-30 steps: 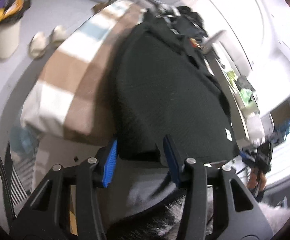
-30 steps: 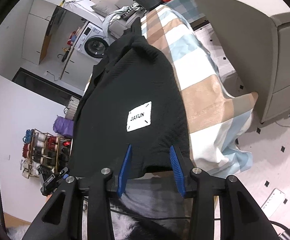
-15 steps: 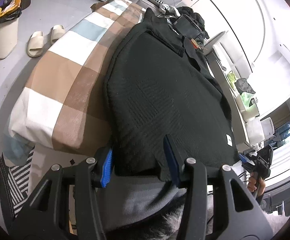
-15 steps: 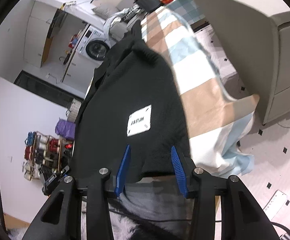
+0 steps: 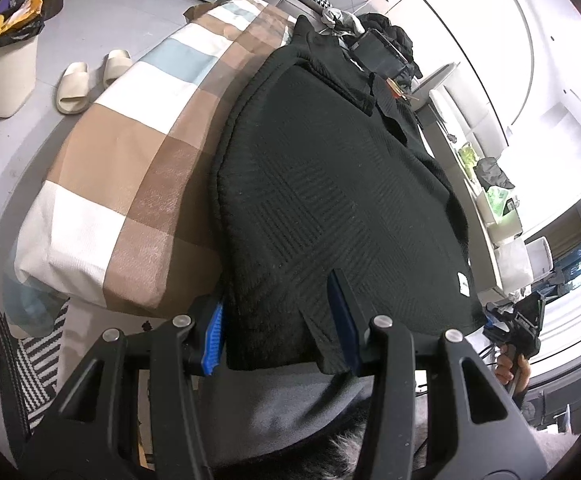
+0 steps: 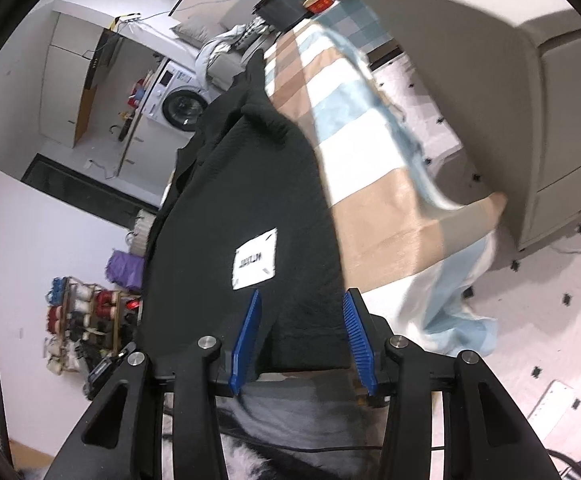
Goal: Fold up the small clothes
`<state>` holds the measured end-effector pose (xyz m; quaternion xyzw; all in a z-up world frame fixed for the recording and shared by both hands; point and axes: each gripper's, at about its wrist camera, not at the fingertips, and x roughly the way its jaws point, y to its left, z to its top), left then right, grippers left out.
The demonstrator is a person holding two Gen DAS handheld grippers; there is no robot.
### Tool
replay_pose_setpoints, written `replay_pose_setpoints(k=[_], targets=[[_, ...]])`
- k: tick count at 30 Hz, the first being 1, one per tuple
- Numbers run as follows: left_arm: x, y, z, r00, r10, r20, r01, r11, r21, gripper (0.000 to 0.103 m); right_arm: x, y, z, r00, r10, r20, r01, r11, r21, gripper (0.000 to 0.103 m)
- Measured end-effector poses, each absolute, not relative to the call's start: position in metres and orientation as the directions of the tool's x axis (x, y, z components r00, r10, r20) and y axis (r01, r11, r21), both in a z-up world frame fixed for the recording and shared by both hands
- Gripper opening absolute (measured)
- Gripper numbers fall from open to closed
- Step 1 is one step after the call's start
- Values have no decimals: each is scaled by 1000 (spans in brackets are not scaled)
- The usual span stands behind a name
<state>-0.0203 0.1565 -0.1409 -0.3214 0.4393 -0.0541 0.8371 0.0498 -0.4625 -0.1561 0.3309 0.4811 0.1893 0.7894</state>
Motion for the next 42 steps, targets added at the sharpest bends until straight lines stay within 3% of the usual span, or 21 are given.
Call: replay_pose_setpoints(k=[10,13,14,16,19,26,33,39,42], targets=[[-20,160,-142,622,-379,-686,-197,772,-605,41,54,-447,-160,440,655,-614,-16,689,724,44],[-20,155,-137,641,-359,-678,-169,796,-581,18,55,-437,-158,435,619,-654,-39,739,673,28],[-20,154,-135,648,-348,-677,-160,807,-568,10,55,-434,-157,435,606,-666,-48,754,655,18],[-23,153,-129,670,-334,-662,-149,814,-561,7,54,-431,-154,455,596,-662,-63,763,644,12],[-30,157,-114,719,-323,-615,-125,811,-571,6,50,-431,-145,508,604,-614,-85,744,662,7],[-49,173,-76,825,-310,-472,-63,780,-622,5,36,-447,-105,674,639,-370,-186,632,753,6],[-74,174,-40,873,-315,-372,14,778,-628,5,17,-441,-75,680,658,-323,-292,648,704,6],[-116,176,-8,917,-355,-183,164,753,-638,5,-22,-441,-36,636,744,-207,-520,611,597,6],[-121,182,-1,927,-331,-176,148,754,-640,5,-31,-441,-25,655,727,-207,-526,636,565,6]])
